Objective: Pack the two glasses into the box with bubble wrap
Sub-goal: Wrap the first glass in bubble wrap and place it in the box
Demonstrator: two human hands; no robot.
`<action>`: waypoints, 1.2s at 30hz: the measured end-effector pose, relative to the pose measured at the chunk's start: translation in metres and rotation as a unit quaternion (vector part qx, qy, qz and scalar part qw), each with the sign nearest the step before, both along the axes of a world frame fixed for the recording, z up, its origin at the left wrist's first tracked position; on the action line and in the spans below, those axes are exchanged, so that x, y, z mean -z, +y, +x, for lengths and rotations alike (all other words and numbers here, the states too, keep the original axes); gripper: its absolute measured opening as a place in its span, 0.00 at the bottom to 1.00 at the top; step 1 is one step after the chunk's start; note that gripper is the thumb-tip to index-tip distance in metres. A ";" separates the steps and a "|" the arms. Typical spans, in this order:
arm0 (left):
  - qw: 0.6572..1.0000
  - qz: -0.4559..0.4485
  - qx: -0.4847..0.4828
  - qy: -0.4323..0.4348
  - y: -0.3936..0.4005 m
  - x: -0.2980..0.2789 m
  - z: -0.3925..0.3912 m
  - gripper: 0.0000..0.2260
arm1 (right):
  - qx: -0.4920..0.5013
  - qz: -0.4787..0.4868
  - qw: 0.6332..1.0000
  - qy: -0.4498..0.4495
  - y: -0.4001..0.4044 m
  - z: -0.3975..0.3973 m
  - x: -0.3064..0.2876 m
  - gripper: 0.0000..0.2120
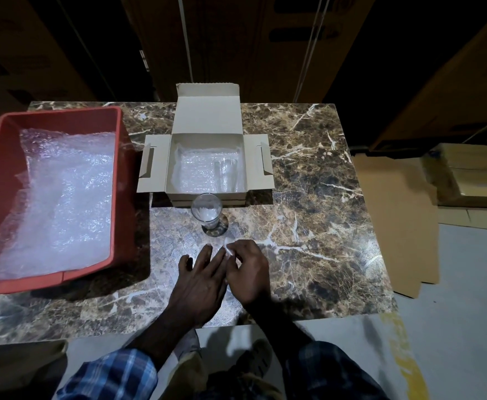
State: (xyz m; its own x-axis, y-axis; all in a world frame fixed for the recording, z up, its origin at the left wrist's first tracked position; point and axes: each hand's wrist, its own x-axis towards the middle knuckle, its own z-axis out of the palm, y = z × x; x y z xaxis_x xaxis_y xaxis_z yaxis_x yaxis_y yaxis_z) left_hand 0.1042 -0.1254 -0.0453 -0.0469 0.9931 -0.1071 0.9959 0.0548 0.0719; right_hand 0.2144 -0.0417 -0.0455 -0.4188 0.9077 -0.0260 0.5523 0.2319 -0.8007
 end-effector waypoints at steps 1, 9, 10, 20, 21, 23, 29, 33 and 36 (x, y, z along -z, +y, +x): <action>1.000 0.001 -0.001 0.000 0.000 0.000 -0.001 0.23 | -0.004 0.005 1.000 0.001 -0.002 0.001 0.002 0.19; 1.000 0.014 -0.025 -0.006 -0.004 0.005 0.000 0.24 | -0.073 0.139 0.986 -0.047 0.013 0.027 0.006 0.20; 0.999 0.020 -0.030 -0.012 -0.002 0.005 0.000 0.24 | -0.093 0.165 0.978 -0.087 0.017 0.031 0.008 0.20; 0.986 0.151 -0.068 -0.024 0.025 -0.002 -0.002 0.09 | -0.168 0.292 0.922 -0.193 0.041 0.039 0.007 0.05; 0.985 0.158 -0.066 -0.020 0.026 -0.001 -0.003 0.09 | -0.174 0.295 0.920 -0.189 0.043 0.039 0.007 0.04; 0.983 0.171 -0.060 -0.009 0.027 -0.001 -0.004 0.10 | -0.186 0.294 0.920 -0.180 0.045 0.039 0.005 0.02; 0.981 0.186 -0.058 -0.015 0.027 0.002 -0.002 0.09 | -0.226 0.256 0.926 -0.163 0.050 0.037 0.000 0.04; 0.971 0.132 -0.166 -0.113 0.029 0.004 -0.003 0.08 | -0.234 0.219 0.933 -0.161 0.054 0.040 -0.005 0.13; 0.956 0.121 -0.208 -0.167 0.027 0.007 -0.001 0.10 | -0.214 0.219 0.936 -0.173 0.055 0.036 -0.004 0.06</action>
